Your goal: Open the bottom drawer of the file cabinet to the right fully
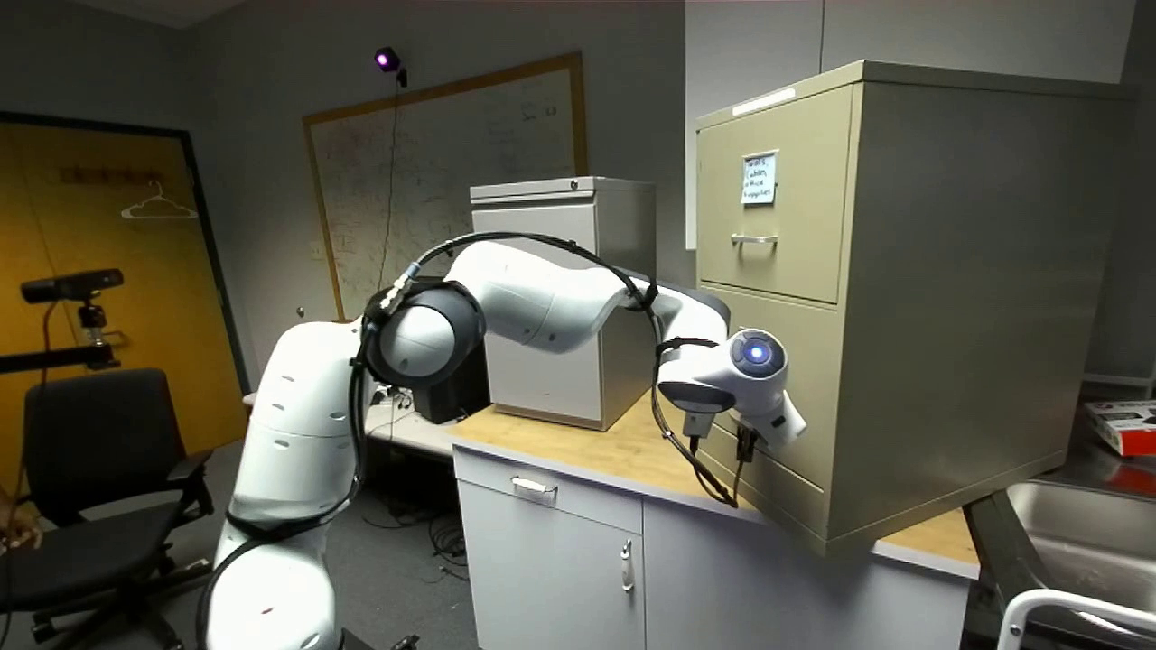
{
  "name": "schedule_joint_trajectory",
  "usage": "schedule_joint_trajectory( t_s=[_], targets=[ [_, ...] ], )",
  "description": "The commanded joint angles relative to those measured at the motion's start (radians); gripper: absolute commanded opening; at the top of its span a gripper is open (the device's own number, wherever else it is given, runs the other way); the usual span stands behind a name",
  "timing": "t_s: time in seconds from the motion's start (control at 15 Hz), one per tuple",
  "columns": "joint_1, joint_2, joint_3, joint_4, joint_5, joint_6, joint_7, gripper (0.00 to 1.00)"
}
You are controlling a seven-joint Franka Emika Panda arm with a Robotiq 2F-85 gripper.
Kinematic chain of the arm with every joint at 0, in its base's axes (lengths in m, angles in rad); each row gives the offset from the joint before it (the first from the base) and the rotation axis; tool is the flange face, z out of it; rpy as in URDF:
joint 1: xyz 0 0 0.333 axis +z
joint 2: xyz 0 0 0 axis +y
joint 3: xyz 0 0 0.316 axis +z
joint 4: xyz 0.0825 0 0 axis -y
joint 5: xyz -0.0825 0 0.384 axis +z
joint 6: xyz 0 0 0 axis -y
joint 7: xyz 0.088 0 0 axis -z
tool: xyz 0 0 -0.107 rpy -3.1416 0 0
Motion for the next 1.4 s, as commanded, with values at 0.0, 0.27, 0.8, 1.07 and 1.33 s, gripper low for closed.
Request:
schedule_joint_trajectory(
  t_s=[0.0,0.27,0.8,1.07,1.33],
  targets=[
    [0.002,0.033,-0.016,0.062,-0.099,-0.067,0.072,1.00],
    [-0.021,0.050,-0.025,0.157,-0.259,-0.271,0.145,0.61],
    [-0.042,0.105,-0.004,0.373,-0.419,-0.410,0.155,0.07],
    [-0.053,0.120,0.015,0.449,-0.511,-0.497,0.108,0.07],
    [-0.023,0.078,0.007,0.385,-0.557,-0.488,0.059,0.07]
  ],
)
